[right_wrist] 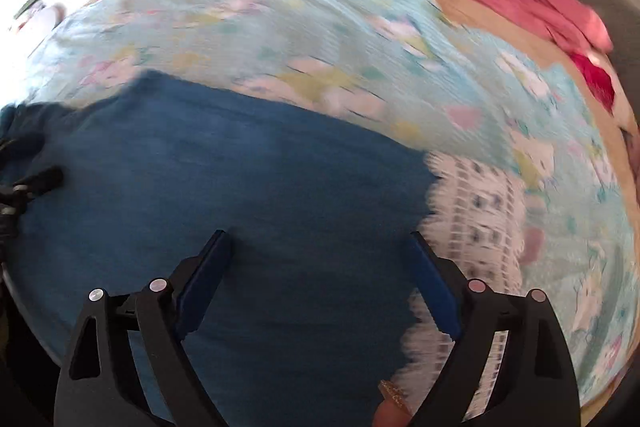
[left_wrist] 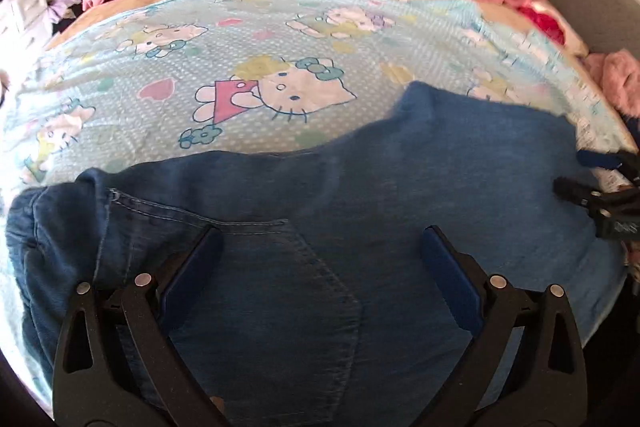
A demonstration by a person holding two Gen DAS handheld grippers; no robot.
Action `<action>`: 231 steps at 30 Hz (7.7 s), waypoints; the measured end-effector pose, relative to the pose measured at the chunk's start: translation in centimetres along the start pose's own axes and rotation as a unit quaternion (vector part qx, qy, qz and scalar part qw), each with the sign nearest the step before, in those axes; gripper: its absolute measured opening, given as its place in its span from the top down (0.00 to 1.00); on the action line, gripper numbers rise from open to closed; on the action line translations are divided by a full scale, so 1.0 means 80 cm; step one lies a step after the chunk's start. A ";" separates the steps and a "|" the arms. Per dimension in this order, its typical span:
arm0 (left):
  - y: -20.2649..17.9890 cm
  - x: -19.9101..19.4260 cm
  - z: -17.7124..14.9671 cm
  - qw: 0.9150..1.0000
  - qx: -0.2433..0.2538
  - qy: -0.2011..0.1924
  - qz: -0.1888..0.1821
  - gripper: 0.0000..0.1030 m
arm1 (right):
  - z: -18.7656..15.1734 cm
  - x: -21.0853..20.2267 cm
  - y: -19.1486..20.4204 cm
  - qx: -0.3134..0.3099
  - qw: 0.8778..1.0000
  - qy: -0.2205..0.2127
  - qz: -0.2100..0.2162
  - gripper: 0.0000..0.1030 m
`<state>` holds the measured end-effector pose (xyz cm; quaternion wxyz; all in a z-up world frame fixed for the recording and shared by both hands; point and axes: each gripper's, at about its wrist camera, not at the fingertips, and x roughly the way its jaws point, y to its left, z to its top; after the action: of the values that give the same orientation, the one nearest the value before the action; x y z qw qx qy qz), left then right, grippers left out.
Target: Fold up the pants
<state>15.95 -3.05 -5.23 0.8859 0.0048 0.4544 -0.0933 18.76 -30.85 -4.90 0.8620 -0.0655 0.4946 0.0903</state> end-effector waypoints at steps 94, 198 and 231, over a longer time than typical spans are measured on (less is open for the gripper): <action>-0.254 -0.032 0.082 0.971 0.209 -0.008 -0.116 0.09 | -0.168 -0.163 -0.083 0.214 0.968 -0.125 0.028 0.12; -0.028 -0.068 -0.077 0.970 -0.047 0.036 -0.238 0.61 | 0.140 -0.051 0.130 0.033 0.979 0.002 0.200 0.58; -0.022 -0.087 -0.087 0.964 -0.070 0.026 -0.254 0.89 | 0.138 0.012 0.186 -0.184 0.971 0.062 0.138 0.84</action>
<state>6.09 -2.99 -3.61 0.8189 -0.1706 0.4692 -0.2831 25.26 -14.03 -0.51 0.7817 -0.1591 0.5266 0.2938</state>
